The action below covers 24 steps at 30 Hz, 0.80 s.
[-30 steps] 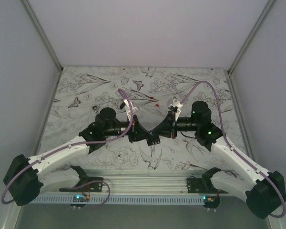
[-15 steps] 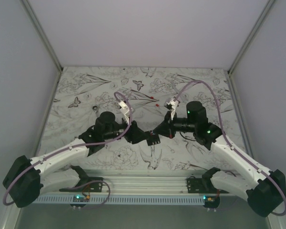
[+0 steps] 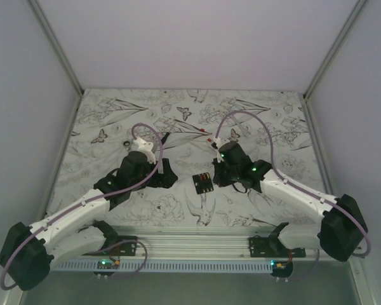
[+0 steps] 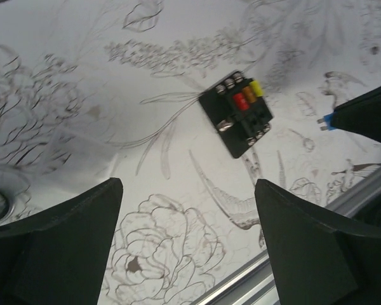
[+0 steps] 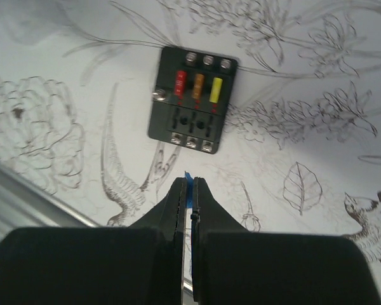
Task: Snap on the fuse box
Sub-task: Install the fuse at the fuse box base.
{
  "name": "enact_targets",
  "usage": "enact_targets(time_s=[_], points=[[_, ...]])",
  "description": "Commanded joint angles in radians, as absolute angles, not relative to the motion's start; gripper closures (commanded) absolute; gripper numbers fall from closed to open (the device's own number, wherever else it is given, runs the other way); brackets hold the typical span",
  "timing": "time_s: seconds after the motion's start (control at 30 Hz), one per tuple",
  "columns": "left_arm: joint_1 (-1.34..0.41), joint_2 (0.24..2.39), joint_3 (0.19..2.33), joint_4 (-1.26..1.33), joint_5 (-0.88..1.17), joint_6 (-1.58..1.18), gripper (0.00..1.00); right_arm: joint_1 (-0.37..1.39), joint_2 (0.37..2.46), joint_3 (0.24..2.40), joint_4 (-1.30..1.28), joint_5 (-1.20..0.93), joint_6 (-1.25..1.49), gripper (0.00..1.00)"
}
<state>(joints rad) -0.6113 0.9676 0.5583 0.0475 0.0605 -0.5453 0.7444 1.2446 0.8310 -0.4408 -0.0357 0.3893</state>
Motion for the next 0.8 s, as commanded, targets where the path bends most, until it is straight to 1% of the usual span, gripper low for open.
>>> enact_targets(time_s=[0.0,0.07,0.27,0.77], points=[[-0.596,0.968,0.592,-0.068,-0.034,-0.567,0.09,0.792,1.322,0.9,-0.482,0.169,0.477,1.0],[-0.591,0.982,0.607,-0.09,-0.042,-0.57,0.05,0.812,1.379,0.933,-0.482,0.203,0.49,1.0],[-0.587,1.012,0.627,-0.127,-0.045,-0.583,0.0,0.835,1.51,0.982,-0.482,0.262,0.534,1.0],[-0.586,1.019,0.632,-0.136,-0.043,-0.59,0.0,0.874,1.625,1.04,-0.5,0.335,0.569,1.0]])
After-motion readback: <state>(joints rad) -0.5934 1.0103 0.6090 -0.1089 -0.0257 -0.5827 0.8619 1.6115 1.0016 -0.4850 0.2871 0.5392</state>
